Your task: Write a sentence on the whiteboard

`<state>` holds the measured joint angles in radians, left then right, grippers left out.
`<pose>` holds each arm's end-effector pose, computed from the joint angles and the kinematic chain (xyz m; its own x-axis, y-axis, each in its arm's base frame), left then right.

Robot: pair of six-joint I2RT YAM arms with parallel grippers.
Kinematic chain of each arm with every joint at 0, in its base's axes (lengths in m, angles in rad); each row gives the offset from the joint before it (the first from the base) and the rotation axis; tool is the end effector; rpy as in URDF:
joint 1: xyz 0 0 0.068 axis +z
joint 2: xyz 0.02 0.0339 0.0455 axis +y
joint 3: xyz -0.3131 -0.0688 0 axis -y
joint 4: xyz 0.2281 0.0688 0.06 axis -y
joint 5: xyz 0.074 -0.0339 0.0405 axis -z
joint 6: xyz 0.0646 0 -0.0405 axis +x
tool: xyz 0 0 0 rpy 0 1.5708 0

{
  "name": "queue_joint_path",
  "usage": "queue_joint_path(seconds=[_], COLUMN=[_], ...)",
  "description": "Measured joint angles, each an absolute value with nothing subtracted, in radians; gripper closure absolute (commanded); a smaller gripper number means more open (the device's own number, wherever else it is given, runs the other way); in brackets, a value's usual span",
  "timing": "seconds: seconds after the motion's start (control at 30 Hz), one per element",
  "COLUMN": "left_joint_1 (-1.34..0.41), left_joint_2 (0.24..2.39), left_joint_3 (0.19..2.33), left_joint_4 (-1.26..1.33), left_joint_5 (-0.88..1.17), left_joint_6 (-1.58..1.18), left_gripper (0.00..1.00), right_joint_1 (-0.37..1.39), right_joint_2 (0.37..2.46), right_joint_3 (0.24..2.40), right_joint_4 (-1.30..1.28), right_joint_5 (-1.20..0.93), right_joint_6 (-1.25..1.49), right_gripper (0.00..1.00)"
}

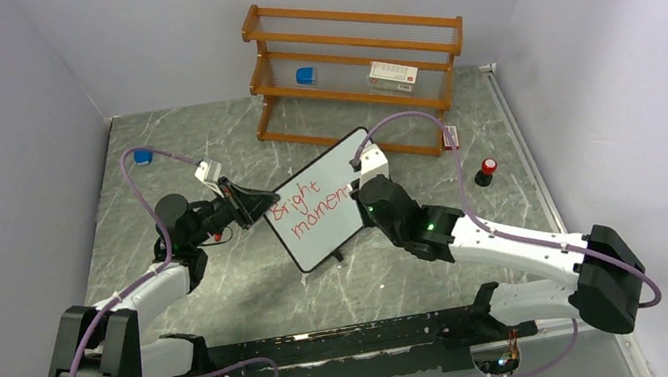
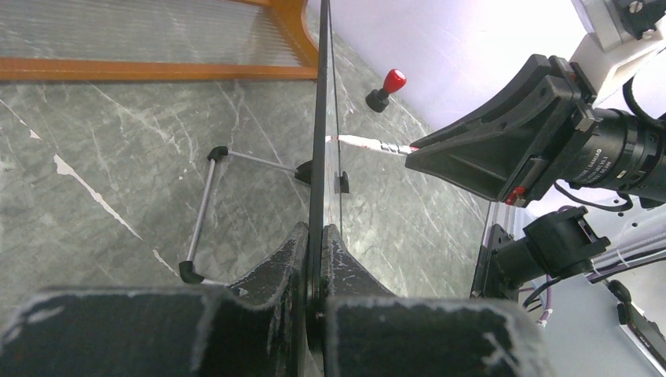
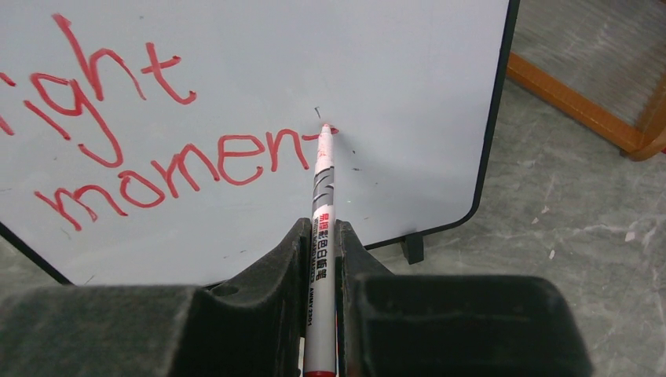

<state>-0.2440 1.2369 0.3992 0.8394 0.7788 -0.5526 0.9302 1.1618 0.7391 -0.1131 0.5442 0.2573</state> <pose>0.2167 -0.1007 0.2802 -0.4466 -0.2738 -0.8518 0.7274 0.4432 -0.5239 0.1698 0.1718 0.2959 -0.4019 -0.1749 -0.8988 -0.3284 0.9438 -0.0368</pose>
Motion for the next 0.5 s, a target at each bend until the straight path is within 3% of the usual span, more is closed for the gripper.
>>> queue_joint_path(seconds=[0.5], left_joint_1=[-0.244], left_joint_2=[1.237], left_joint_3=[0.400], left_joint_4=[0.838], left_joint_5=[0.778], left_joint_6=[-0.552], left_gripper=[0.95], right_joint_1=[0.929], right_joint_2=[1.171], right_joint_3=[0.740], right_joint_4=[-0.077], right_joint_5=[0.530], right_joint_6=[0.249], right_gripper=[1.00])
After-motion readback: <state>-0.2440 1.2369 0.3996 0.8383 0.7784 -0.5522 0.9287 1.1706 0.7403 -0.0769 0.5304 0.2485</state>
